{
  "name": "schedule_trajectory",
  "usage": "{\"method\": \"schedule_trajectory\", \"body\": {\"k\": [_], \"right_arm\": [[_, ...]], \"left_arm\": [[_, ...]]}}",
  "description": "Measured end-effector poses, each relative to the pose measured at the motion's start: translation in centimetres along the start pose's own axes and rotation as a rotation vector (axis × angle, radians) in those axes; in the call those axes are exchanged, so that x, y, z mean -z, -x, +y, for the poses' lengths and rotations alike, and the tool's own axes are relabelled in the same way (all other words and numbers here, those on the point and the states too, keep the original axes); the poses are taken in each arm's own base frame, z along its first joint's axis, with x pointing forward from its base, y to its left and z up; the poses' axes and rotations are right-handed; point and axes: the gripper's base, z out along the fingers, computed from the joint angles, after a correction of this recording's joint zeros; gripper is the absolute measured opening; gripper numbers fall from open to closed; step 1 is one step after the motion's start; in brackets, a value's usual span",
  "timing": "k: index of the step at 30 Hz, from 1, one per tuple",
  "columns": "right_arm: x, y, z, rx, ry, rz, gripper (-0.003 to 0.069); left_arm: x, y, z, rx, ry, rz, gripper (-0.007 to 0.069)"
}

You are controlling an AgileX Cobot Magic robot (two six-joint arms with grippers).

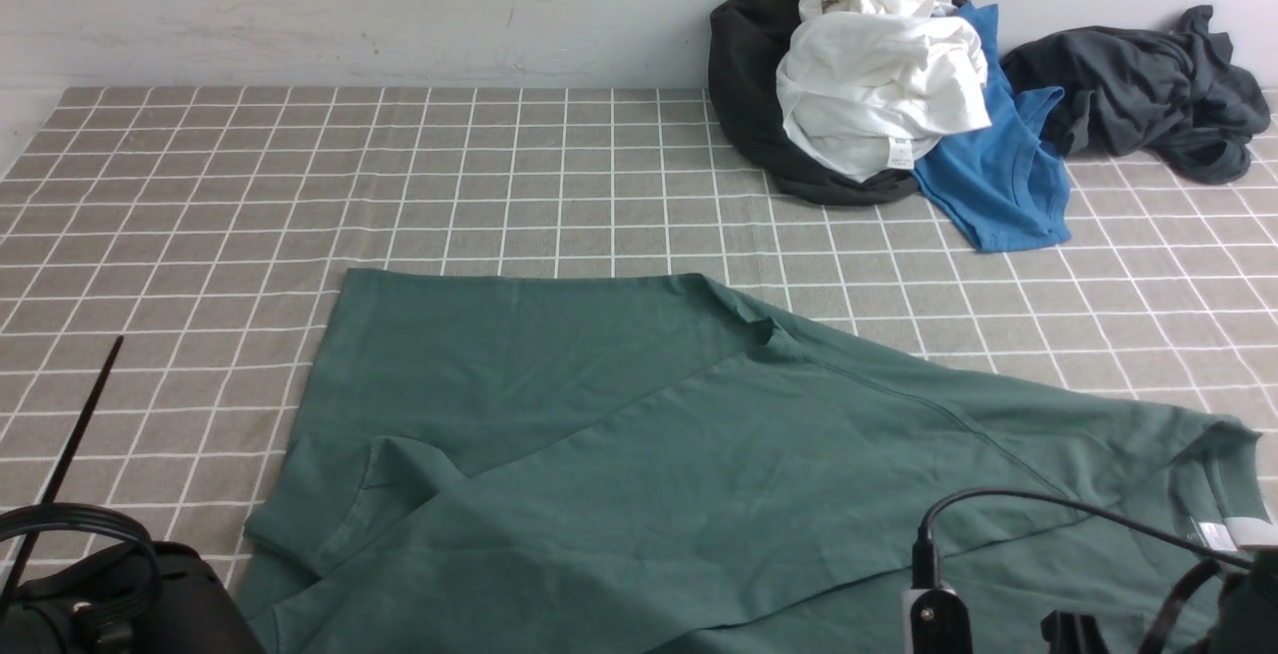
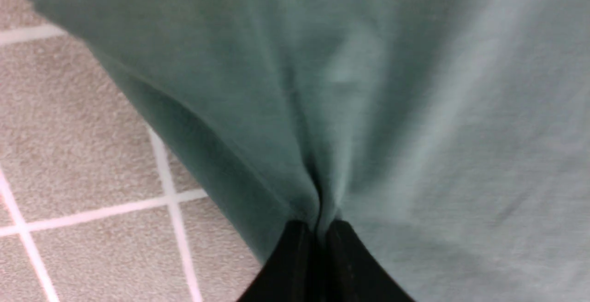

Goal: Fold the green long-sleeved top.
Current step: Use both arms simultaneously to clamp the lower edge of the clothing fabric, then use both arms to drag the lower edge of the fabric forward and fold it over the upper edge

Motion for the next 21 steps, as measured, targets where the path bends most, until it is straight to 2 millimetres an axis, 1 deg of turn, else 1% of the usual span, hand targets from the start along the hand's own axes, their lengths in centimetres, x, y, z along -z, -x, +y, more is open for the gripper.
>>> {"method": "schedule_trajectory", "body": {"k": [2, 5, 7, 9, 12, 13, 15, 16, 17, 19, 20, 21], "right_arm": [[0.3, 0.2, -0.3, 0.001, -0.007, -0.002, 0.0013], [1.4, 0.8, -1.4, -0.009, -0.027, -0.002, 0.0013], [2.0, 0.9, -2.5, -0.038, -0.041, -0.002, 0.0013], [3.1, 1.0, -4.2, -0.085, -0.069, -0.013, 0.0013], [5.0, 0.6, -7.9, -0.174, -0.127, -0.070, 0.0013], [5.5, 0.6, -8.7, -0.194, -0.142, -0.089, 0.0013], [6.3, 0.2, -11.3, -0.249, -0.161, -0.133, 0.0013], [6.5, 0.0, -12.5, -0.263, -0.166, -0.152, 0.0013], [6.7, 0.1, -12.8, -0.258, -0.173, -0.160, 0.0013], [6.7, -0.2, -15.5, -0.259, -0.173, -0.183, 0.0013], [6.7, -0.4, -15.7, -0.267, -0.171, -0.187, 0.0013], [6.5, -0.5, -17.5, -0.260, -0.168, -0.195, 0.0013]], "left_arm": [[0.1, 0.0, 0.0, 0.002, 0.002, 0.001, 0.0002], [1.1, 0.3, 0.5, -0.002, 0.026, 0.028, 0.0002], [2.1, 0.7, 1.1, 0.000, 0.056, 0.039, 0.0002], [3.5, 1.1, 2.3, 0.020, 0.095, 0.032, 0.0004], [6.0, 1.4, 5.4, 0.096, 0.154, -0.036, 0.0015], [6.5, 1.4, 6.1, 0.109, 0.165, -0.049, 0.0016], [8.3, 1.2, 8.7, 0.141, 0.203, -0.093, 0.0016], [9.1, 1.2, 10.0, 0.150, 0.221, -0.111, 0.0016], [9.2, 1.2, 10.3, 0.151, 0.225, -0.113, 0.0016], [11.0, 1.4, 13.7, 0.179, 0.262, -0.165, 0.0016], [11.1, 1.4, 14.0, 0.180, 0.265, -0.167, 0.0016], [12.1, 1.8, 16.2, 0.206, 0.277, -0.210, 0.0016]]}}
